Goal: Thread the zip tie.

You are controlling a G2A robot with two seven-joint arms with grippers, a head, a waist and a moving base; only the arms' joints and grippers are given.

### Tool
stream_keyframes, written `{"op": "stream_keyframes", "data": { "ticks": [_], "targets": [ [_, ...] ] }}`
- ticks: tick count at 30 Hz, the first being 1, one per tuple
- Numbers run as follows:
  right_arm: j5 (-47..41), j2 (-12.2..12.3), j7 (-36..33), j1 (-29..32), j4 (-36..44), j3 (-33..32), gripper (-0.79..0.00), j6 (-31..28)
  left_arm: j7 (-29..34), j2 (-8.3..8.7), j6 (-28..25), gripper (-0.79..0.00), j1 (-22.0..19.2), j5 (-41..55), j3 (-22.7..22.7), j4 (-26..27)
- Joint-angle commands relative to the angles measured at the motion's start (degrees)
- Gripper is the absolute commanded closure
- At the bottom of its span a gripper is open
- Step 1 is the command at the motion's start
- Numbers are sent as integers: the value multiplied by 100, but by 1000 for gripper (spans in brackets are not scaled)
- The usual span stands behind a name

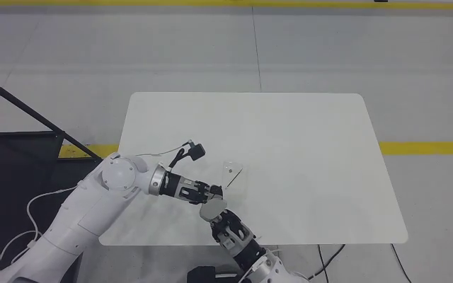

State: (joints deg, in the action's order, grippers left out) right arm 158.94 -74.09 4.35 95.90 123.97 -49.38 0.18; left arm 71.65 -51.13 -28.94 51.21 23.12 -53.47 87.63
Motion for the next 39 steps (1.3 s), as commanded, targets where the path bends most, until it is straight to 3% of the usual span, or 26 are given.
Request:
{"op": "stream_keyframes", "data": {
  "ticks": [1, 24, 39],
  "targets": [
    [-45, 17, 102, 23, 25, -24, 0, -50, 3, -4, 13, 0, 1, -6, -9, -3],
    [-90, 81, -26, 65, 85, -102, 0, -140, 103, -22, -183, 0, 114, -67, -163, 48],
    [-316, 160, 457, 66, 139, -181, 0, -428, 70, -32, -217, 0, 172, -79, -258, 93]
  ]
}}
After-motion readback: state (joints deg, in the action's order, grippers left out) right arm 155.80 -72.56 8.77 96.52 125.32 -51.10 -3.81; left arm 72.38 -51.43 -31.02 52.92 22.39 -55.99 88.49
